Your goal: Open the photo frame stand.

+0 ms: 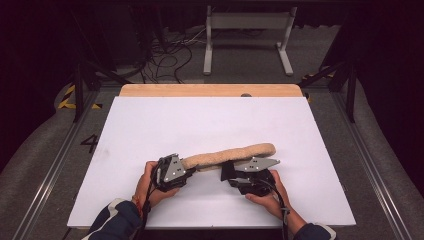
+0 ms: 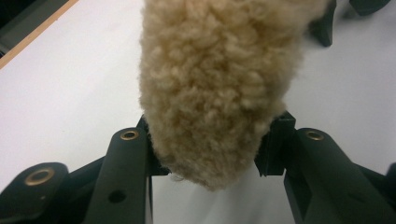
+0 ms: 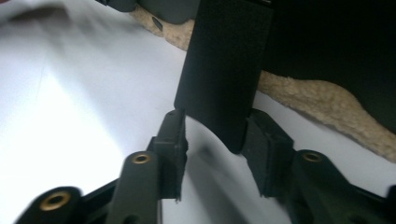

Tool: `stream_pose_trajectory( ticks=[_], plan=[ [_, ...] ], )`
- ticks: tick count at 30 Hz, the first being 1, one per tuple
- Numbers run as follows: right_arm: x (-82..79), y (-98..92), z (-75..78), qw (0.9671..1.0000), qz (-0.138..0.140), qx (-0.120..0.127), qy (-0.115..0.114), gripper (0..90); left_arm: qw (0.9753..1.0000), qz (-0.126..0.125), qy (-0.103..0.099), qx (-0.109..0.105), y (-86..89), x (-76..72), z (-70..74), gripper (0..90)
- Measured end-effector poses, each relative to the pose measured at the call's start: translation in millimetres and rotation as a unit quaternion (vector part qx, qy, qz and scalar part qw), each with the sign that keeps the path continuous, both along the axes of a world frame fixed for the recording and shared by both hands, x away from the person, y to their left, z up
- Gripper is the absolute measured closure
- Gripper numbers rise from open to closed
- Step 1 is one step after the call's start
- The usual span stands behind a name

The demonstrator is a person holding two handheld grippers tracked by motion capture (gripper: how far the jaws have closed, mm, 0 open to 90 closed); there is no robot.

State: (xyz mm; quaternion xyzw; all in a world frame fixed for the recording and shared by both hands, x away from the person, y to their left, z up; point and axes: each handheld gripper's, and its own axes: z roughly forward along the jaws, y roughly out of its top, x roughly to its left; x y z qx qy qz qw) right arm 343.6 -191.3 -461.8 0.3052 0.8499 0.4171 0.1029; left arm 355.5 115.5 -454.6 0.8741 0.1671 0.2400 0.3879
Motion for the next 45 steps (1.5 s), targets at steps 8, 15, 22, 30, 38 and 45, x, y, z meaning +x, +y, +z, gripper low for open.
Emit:
stream_pose_trajectory(
  ticks=[8, 15, 22, 30, 38, 45],
  plan=[
    [-2.9, -2.4, 1.3, 0.9998, 0.019, -0.008, -0.001, 69.0, 1.0000, 0.008, 0.004, 0.002, -0.6, -0.6, -0.5, 55.9],
    [-10.0, -6.8, 3.6, 0.9996, 0.013, -0.024, -0.011, 63.4, 0.9998, 0.004, 0.014, -0.014, 2.7, 0.5, -0.6, 56.6],
    [-22.7, -24.7, 19.0, 0.9985, -0.001, -0.025, -0.048, 65.1, 0.9988, -0.008, 0.028, -0.039, 8.5, 1.9, -0.5, 56.6],
    [-32.6, -51.2, 43.8, 0.9921, -0.075, 0.014, -0.100, 74.2, 0.9974, -0.014, 0.035, -0.062, 19.4, 1.3, 2.0, 54.5],
    [-28.0, -63.5, 40.0, 0.9884, -0.119, 0.008, -0.093, 76.5, 0.9926, -0.031, 0.050, -0.106, 38.2, -0.5, 12.9, 50.9],
    [-30.0, -67.3, 42.9, 0.9807, -0.147, 0.018, -0.128, 81.3, 0.9917, -0.047, 0.051, -0.108, 39.2, -3.8, 15.6, 49.8]
  ],
)
